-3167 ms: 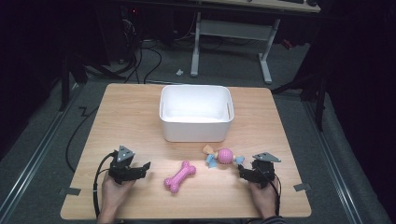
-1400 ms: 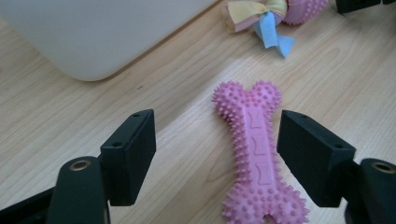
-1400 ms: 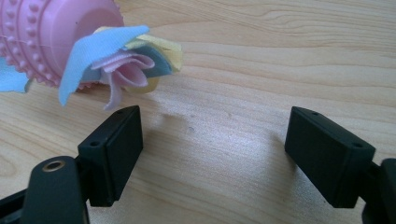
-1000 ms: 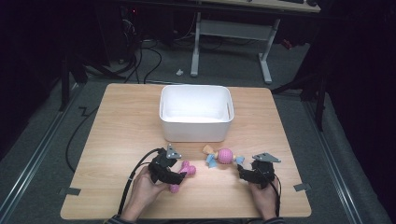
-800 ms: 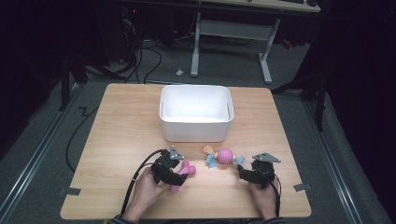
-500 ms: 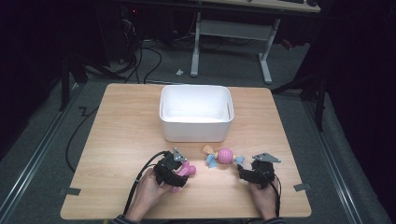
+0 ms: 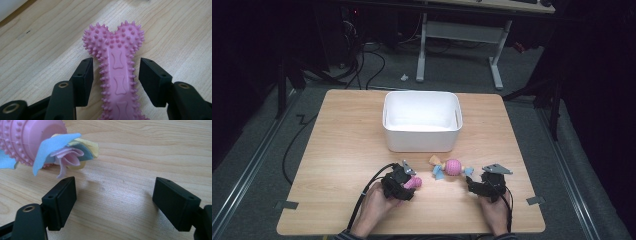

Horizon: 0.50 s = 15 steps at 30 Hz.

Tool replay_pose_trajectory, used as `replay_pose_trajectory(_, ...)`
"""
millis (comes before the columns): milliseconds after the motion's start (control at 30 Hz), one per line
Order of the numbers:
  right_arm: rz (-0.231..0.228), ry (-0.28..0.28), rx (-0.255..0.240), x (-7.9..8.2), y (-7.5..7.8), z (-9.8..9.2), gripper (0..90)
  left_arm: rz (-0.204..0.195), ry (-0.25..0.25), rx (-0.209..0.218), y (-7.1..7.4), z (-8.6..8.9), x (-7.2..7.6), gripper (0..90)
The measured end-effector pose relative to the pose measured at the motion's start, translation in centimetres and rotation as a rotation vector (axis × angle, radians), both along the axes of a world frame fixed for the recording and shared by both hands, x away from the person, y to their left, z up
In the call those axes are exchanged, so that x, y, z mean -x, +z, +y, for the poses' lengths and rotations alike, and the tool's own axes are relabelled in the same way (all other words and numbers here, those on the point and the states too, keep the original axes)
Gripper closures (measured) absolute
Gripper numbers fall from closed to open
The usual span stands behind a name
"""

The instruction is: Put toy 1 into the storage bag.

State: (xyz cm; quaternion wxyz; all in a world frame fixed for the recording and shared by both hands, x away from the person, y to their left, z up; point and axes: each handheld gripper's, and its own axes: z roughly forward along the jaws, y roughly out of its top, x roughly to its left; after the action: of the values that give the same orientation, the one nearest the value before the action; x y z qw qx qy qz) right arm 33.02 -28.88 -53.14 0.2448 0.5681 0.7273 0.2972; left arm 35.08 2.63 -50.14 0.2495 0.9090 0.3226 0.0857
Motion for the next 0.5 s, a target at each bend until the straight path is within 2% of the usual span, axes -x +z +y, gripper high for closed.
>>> replay_pose_trajectory(167, 0.000, 0.001, 0.000, 0.00, 0.00, 0.00, 19.4, -0.001, 0.005, -0.012, -0.10, -0.03, -0.04, 50.3)
replay_pose_trajectory(500, -0.002, 0.004, 0.002, 0.00, 0.00, -0.01, 19.5, -0.008, -0.019, -0.022, -0.15, -0.15, 0.10, 58.1)
